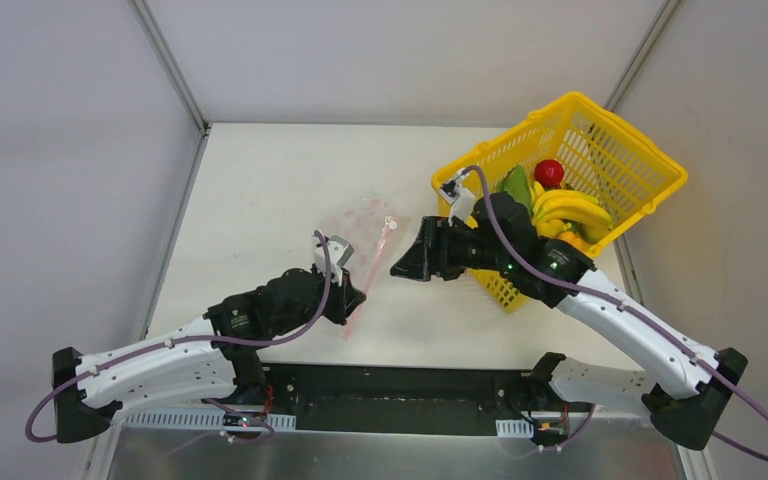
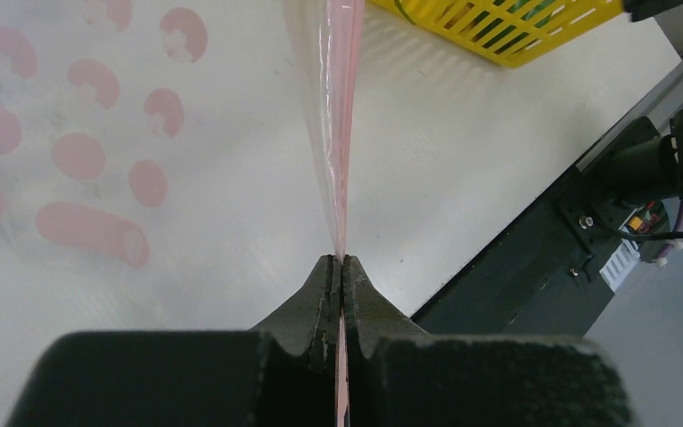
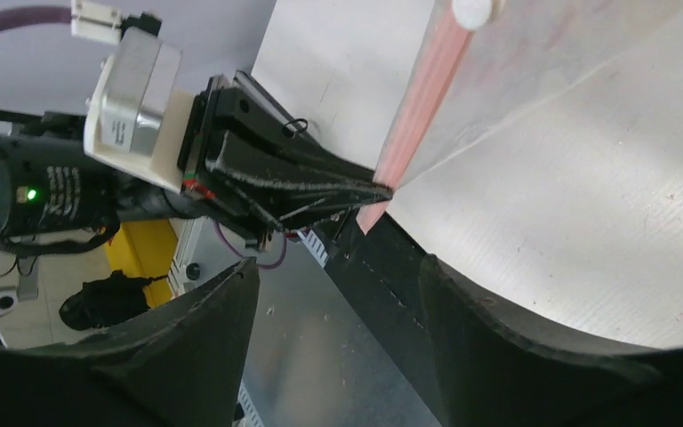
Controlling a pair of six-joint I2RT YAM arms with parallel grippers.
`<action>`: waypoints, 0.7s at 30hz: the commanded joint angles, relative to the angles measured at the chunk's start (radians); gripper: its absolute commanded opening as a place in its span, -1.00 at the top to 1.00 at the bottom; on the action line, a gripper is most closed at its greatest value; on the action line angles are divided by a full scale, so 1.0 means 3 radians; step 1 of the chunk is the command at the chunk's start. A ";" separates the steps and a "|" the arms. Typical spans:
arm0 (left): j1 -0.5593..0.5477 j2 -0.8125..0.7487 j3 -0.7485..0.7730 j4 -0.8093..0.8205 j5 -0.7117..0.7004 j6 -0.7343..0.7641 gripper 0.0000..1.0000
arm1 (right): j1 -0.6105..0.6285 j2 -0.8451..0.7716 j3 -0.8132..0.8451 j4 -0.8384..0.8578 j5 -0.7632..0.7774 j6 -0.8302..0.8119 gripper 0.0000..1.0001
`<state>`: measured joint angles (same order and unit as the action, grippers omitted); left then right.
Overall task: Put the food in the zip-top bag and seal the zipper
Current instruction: Pick up the zipper food storage bag at the center of the board, then open the zipper of the food storage bag at the center of the board.
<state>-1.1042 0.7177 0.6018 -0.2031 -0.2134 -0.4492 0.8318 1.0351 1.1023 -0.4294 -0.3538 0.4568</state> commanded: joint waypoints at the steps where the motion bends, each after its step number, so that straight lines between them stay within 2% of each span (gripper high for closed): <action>1: 0.0025 -0.0013 -0.0068 0.0257 0.0211 -0.0114 1.00 | 0.0125 0.0157 -0.0052 0.0385 0.0516 0.0279 -0.36; 3: 0.0025 0.0024 -0.0060 0.0289 0.0286 -0.0118 1.00 | 0.0124 0.0226 -0.0191 0.0695 0.0538 0.0418 -0.33; 8: 0.0025 0.0043 -0.0074 0.0392 0.0476 -0.0158 1.00 | 0.0125 0.0334 -0.0492 0.1345 0.0614 0.0602 -0.09; 10: 0.0025 0.0022 -0.0095 0.0412 0.0477 -0.0177 1.00 | 0.0125 0.0393 -0.0514 0.1372 0.0660 0.0669 -0.10; 13: 0.0025 -0.0006 -0.0109 0.0419 0.0465 -0.0191 1.00 | 0.0123 0.0457 -0.0571 0.1410 0.0709 0.0732 0.00; 14: 0.0025 -0.0009 -0.0110 0.0417 0.0474 -0.0193 1.00 | 0.0124 0.0461 -0.0608 0.1461 0.0704 0.0751 0.07; 16: 0.0025 -0.0010 -0.0109 0.0391 0.0467 -0.0203 1.00 | 0.0126 0.0454 -0.0680 0.1629 0.0666 0.0795 0.37; 18: 0.0025 -0.0007 -0.0104 0.0347 0.0457 -0.0209 1.00 | 0.0123 0.0451 -0.0720 0.1743 0.0594 0.0823 0.45; 21: 0.0024 -0.0017 -0.0109 0.0319 0.0428 -0.0225 0.94 | 0.0126 0.0479 -0.0710 0.1780 0.0502 0.0835 0.77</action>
<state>-1.1042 0.7269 0.5728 -0.1307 -0.0860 -0.4915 0.8665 1.1774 0.8848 -0.0017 -0.1730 0.6800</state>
